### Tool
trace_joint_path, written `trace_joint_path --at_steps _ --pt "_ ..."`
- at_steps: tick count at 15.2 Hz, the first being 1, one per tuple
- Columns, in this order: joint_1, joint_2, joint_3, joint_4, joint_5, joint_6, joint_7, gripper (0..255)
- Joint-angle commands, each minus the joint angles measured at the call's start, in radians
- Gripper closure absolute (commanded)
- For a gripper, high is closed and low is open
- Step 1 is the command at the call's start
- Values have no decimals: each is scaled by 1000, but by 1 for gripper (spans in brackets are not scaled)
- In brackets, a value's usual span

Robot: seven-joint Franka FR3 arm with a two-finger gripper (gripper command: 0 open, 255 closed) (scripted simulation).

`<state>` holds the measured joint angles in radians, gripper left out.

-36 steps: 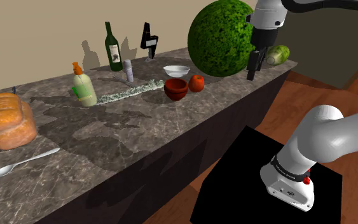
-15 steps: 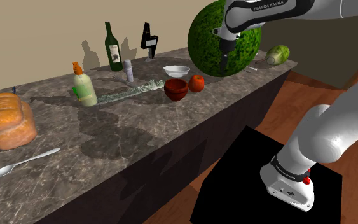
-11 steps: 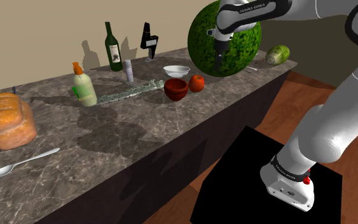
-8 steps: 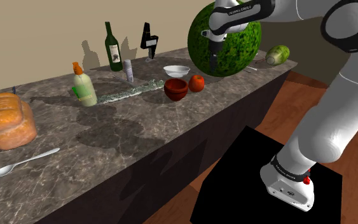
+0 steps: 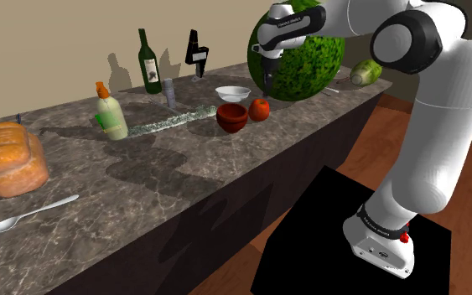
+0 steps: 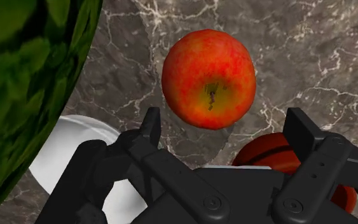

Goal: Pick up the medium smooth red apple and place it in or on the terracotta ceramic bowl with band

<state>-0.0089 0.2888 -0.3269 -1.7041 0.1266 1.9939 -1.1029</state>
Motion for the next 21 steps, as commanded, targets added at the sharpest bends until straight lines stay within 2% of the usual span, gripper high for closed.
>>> trace_joint_path --at_steps 1,5,13,14,21 --pt "-3 15 2 -7 7 22 -8 0" --pt "-4 37 6 -40 16 76 -15 0" --pt "-4 37 6 -40 16 75 -15 0" --pt "-4 37 6 -40 16 75 -15 255" --pt "-3 36 6 -41 16 75 -14 255"
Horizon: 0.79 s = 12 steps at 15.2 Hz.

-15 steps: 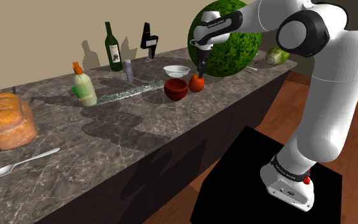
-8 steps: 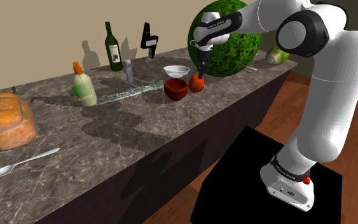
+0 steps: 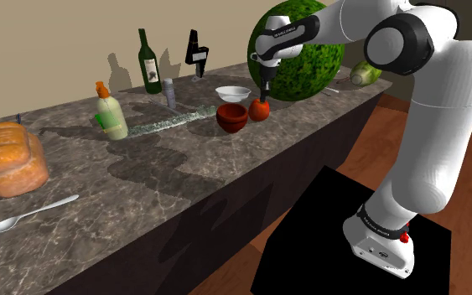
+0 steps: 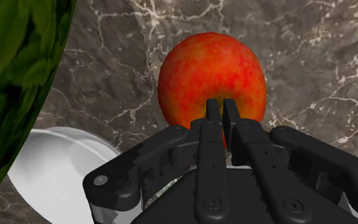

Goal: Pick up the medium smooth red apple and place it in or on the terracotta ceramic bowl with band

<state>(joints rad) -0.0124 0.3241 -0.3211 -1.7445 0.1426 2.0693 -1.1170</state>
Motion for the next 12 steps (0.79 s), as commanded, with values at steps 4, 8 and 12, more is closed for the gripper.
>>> trace_joint_path --at_steps 4,8,12 --pt "0 -8 -1 15 -4 -23 3 255" --pt "1 -24 -4 48 -11 -71 8 255" --pt "2 -36 -6 85 -18 -120 14 255"
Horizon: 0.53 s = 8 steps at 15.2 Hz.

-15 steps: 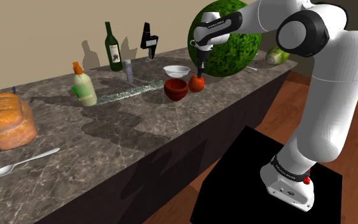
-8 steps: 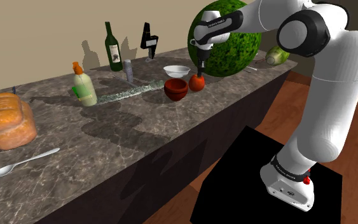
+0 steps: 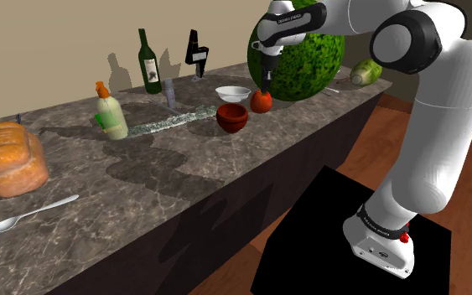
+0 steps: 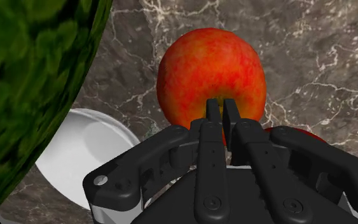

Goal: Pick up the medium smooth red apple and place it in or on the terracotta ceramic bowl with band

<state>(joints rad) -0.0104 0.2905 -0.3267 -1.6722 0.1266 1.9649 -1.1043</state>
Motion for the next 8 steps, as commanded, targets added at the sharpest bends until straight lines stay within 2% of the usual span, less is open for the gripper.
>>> trace_joint_path --at_steps 1,8 --pt "-1 -5 -1 23 -3 -28 2 255" --pt "-2 -18 -4 100 -10 -117 9 255"
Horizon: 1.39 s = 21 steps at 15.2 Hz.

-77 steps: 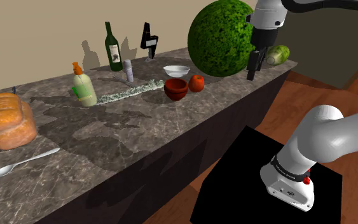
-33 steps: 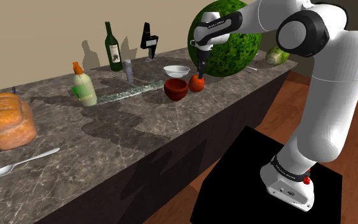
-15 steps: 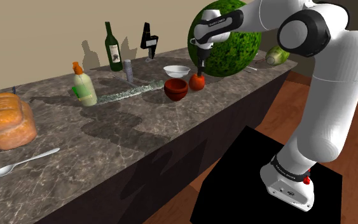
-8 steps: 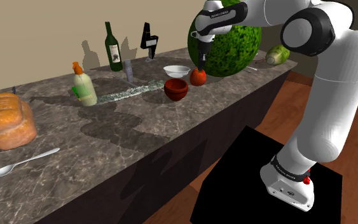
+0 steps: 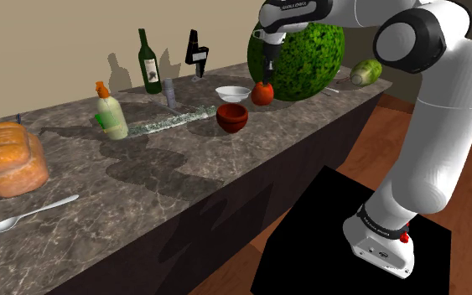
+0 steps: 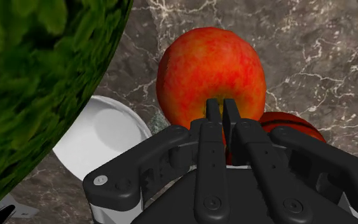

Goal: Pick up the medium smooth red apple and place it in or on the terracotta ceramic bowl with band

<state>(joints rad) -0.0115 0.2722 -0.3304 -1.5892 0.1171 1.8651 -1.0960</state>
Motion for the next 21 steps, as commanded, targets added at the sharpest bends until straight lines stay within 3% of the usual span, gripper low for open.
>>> trace_joint_path --at_steps 1,15,21 --pt "-2 0 -1 30 -1 -30 1 255" --pt "-15 15 -5 233 2 -218 7 255" --pt "60 22 34 326 -10 -298 129 255"
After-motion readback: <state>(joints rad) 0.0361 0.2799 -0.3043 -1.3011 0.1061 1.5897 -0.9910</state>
